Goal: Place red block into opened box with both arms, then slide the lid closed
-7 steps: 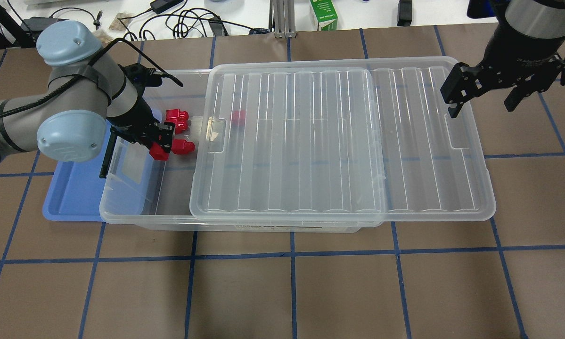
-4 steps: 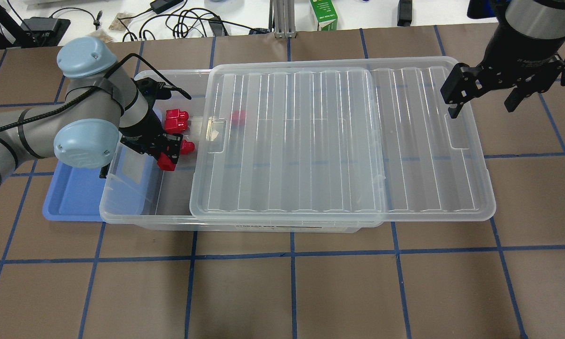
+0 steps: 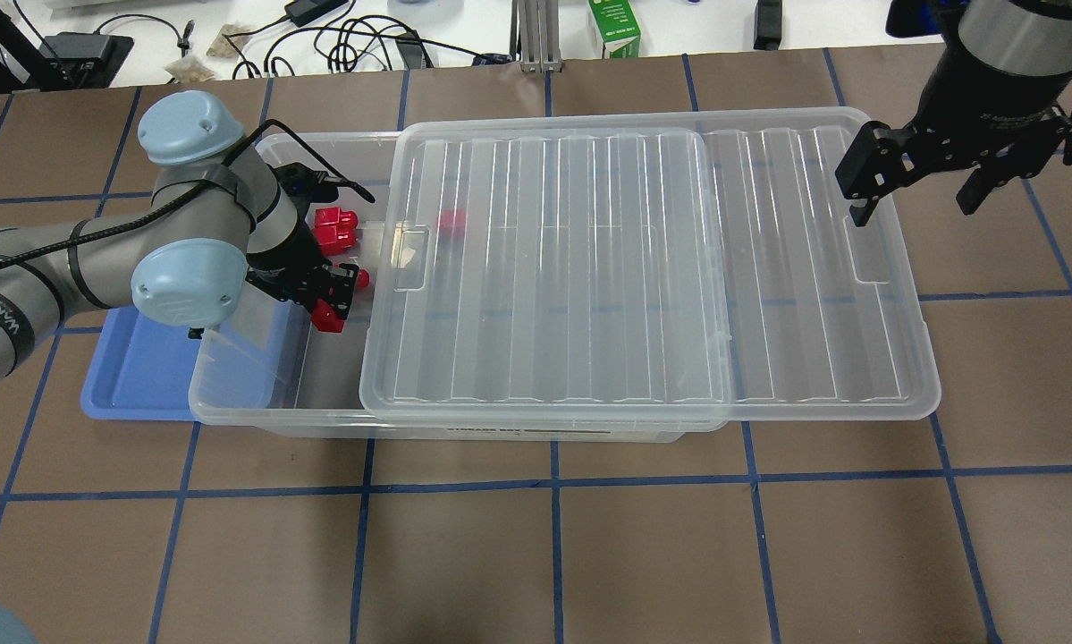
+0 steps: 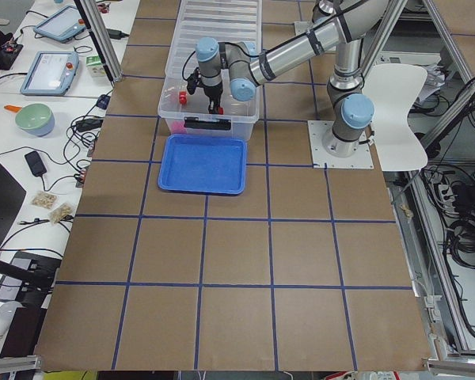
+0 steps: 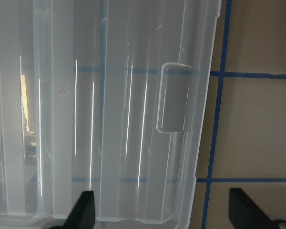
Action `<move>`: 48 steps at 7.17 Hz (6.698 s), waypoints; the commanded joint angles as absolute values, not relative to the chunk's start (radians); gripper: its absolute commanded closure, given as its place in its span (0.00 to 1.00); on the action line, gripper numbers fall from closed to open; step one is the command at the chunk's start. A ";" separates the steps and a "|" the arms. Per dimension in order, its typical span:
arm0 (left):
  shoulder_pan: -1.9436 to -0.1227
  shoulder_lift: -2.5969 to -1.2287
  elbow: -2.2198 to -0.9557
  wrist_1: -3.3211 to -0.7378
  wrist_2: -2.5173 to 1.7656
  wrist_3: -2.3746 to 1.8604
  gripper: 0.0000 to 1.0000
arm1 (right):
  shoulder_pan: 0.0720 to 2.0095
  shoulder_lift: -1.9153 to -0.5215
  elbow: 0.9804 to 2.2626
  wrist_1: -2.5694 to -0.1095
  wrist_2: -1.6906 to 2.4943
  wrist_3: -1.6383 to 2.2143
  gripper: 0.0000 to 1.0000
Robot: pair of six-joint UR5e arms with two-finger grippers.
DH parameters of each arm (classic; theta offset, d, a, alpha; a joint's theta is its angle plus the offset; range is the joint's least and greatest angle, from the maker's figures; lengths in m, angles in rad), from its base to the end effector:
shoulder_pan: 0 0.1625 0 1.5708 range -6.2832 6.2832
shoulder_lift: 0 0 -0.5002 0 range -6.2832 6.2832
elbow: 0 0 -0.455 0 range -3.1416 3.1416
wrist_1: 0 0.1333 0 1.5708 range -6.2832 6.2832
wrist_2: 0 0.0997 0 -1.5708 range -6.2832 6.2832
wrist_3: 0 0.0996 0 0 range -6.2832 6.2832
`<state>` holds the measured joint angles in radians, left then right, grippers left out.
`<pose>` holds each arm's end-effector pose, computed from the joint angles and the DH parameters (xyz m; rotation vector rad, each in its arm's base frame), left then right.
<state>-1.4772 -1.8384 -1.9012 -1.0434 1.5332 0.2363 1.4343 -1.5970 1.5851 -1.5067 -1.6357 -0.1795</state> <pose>-0.0803 -0.6109 0.2824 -0.2183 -3.0837 -0.0982 0.0527 -0.5485 0.5635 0.0689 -3.0835 -0.0953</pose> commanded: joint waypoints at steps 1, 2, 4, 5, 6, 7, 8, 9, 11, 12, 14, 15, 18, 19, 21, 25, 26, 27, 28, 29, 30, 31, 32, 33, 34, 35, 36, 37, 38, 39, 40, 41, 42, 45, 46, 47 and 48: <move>-1.477 -1.856 -1.902 -1.029 1.531 0.236 1.00 | 1.434 -1.598 1.591 -1.508 -1.635 -0.178 0.00; -1.476 -1.864 -1.902 -1.029 1.531 0.238 1.00 | 1.434 -1.598 1.591 -1.508 -1.635 -0.178 0.00; -1.476 -1.870 -1.902 -1.022 1.532 0.238 0.48 | 1.434 -1.595 1.592 -1.512 -1.634 -0.181 0.00; -1.476 -1.870 -1.902 -1.022 1.532 0.238 0.35 | 1.434 -1.597 1.591 -1.513 -1.635 -0.179 0.00; -1.476 -1.868 -1.902 -1.022 1.532 0.238 0.33 | 1.434 -1.597 1.592 -1.511 -1.635 -0.179 0.00; -1.473 -1.868 -1.901 -1.022 1.532 0.238 0.30 | 1.434 -1.597 1.592 -1.509 -1.635 -0.179 0.00; -1.471 -1.859 -1.890 -1.022 1.532 0.236 0.29 | 1.434 -1.597 1.591 -1.509 -1.635 -0.179 0.00; -1.470 -1.836 -1.881 -1.023 1.531 0.236 0.21 | 1.434 -1.597 1.591 -1.514 -1.635 -0.179 0.00; -1.476 -1.806 -1.780 -1.143 1.539 0.236 0.11 | 1.434 -1.597 1.591 -1.516 -1.638 -0.178 0.00; -1.479 -1.781 -1.720 -1.228 1.540 0.235 0.08 | 1.434 -1.594 1.591 -1.514 -1.638 -0.179 0.00; -1.493 -1.728 -1.614 -1.371 1.537 0.169 0.00 | 1.434 -1.592 1.591 -1.508 -1.647 -0.190 0.00; -1.521 -1.683 -1.583 -1.412 1.546 0.144 0.00 | 1.433 -1.592 1.591 -1.505 -1.651 -0.178 0.00; -1.578 -1.593 -1.490 -1.561 1.575 0.101 0.00 | 1.408 -1.565 1.592 -1.528 -1.638 -0.193 0.00; -1.578 -1.573 -1.506 -1.559 1.574 0.103 0.00 | 1.381 -1.559 1.591 -1.545 -1.643 -0.193 0.00; -1.578 -1.577 -1.525 -1.551 1.575 0.110 0.00 | 1.280 -1.504 1.594 -1.607 -1.640 -0.311 0.00; -1.540 -1.562 -1.511 -1.558 1.575 0.095 0.00 | 1.181 -1.424 1.687 -1.727 -1.635 -0.416 0.00; -1.533 -1.559 -1.505 -1.565 1.581 0.095 0.00 | 1.181 -1.424 1.703 -1.752 -1.635 -0.422 0.00; -1.535 -1.555 -1.505 -1.572 1.592 0.095 0.00 | 1.181 -1.422 1.706 -1.749 -1.635 -0.419 0.00; -1.536 -1.554 -1.506 -1.572 1.597 0.095 0.00 | 1.184 -1.422 1.722 -1.750 -1.634 -0.416 0.00; -1.536 -1.554 -1.508 -1.572 1.597 0.095 0.00 | 1.186 -1.422 1.739 -1.750 -1.626 -0.416 0.00; -1.536 -1.555 -1.509 -1.569 1.595 0.095 0.00 | 1.190 -1.424 1.744 -1.750 -1.617 -0.416 0.00; -1.536 -1.555 -1.512 -1.566 1.597 0.095 0.00 | 1.192 -1.424 1.744 -1.752 -1.602 -0.413 0.00; -1.536 -1.554 -1.513 -1.566 1.597 0.095 0.00 | 1.196 -1.424 1.744 -1.750 -1.579 -0.411 0.00; -1.536 -1.554 -1.511 -1.566 1.598 0.095 0.00 | 1.201 -1.424 1.744 -1.752 -1.563 -0.411 0.00; -1.536 -1.555 -1.508 -1.572 1.601 0.095 0.00 | 1.203 -1.424 1.746 -1.752 -1.552 -0.411 0.00; -1.536 -1.555 -1.508 -1.572 1.601 0.088 0.00 | 1.207 -1.424 1.747 -1.753 -1.530 -0.407 0.00; -1.536 -1.557 -1.505 -1.572 1.601 0.063 0.00 | 1.233 -1.408 1.746 -1.756 -1.531 -0.402 0.00; -1.536 -1.557 -1.503 -1.572 1.601 0.063 0.00 | 1.276 -1.405 1.746 -1.766 -1.531 -0.364 0.00; -1.534 -1.557 -1.503 -1.572 1.603 0.063 0.00 | 1.311 -1.398 1.746 -1.814 -1.529 -0.300 0.00; -1.534 -1.557 -1.503 -1.572 1.603 0.061 0.00 | 1.348 -1.390 1.746 -1.818 -1.531 -0.264 0.00; -1.535 -1.557 -1.505 -1.572 1.603 0.061 0.00 | 1.380 -1.387 1.746 -1.825 -1.531 -0.217 0.00; -1.534 -1.557 -1.505 -1.572 1.603 0.061 0.00 | 1.387 -1.387 1.747 -1.824 -1.529 -0.201 0.00; -1.534 -1.557 -1.506 -1.572 1.603 0.061 0.00 | 1.394 -1.388 1.749 -1.824 -1.528 -0.186 0.00; -1.534 -1.555 -1.511 -1.572 1.603 0.060 0.00 | 1.468 -1.379 1.750 -1.824 -1.528 -0.130 0.00; -1.534 -1.555 -1.514 -1.572 1.603 0.058 0.00 | 1.474 -1.379 1.750 -1.824 -1.526 -0.130 0.00; -1.535 -1.555 -1.514 -1.572 1.603 0.046 0.00 | 1.477 -1.379 1.750 -1.824 -1.526 -0.132 0.00; -1.536 -1.555 -1.514 -1.572 1.601 0.046 0.00 | 1.485 -1.379 1.750 -1.824 -1.526 -0.132 0.00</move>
<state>-1.5349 -1.5556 -1.5133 -1.5723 1.6027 0.0502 1.4763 -1.3795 1.7502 -1.8239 -1.5266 -0.1319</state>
